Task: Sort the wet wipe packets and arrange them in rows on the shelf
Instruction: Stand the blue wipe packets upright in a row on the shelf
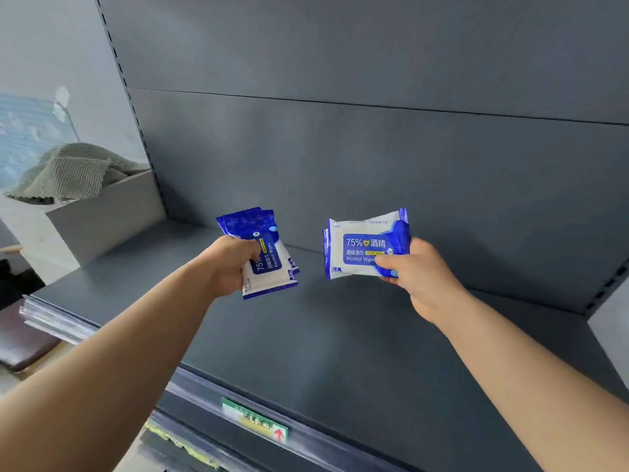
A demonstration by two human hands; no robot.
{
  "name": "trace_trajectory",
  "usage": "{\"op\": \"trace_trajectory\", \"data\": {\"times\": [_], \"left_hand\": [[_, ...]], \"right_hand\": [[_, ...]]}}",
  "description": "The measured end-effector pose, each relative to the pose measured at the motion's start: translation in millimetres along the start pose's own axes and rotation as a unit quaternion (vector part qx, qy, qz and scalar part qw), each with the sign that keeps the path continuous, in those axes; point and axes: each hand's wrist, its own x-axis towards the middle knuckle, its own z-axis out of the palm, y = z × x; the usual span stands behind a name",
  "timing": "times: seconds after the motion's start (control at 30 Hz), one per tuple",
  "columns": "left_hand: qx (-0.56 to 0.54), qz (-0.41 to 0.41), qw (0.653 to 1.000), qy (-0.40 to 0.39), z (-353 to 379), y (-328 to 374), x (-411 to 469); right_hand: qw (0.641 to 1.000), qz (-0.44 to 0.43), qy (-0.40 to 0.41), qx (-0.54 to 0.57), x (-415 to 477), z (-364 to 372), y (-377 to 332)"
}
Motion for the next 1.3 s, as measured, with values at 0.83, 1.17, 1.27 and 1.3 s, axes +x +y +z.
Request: {"op": "trace_trajectory", "data": {"times": [0.83, 1.17, 1.27, 1.3], "left_hand": [[0.466, 0.306, 0.829, -0.046, -63, 22, 171], [0.332, 0.288, 0.897, -0.055, -74, -1, 191], [0.313, 0.315, 0.895, -0.04, -79, -2, 197], [0.315, 0.319, 0.893, -0.037, -80, -2, 198]], "right_hand": [[0.993, 0.096, 0.069, 0.008, 52, 79, 30], [0.986, 0.095, 0.136, 0.024, 48, 111, 36], [0.985, 0.091, 0.147, 0.029, 47, 114, 35], [0.985, 0.088, 0.148, 0.031, 46, 114, 33]]}}
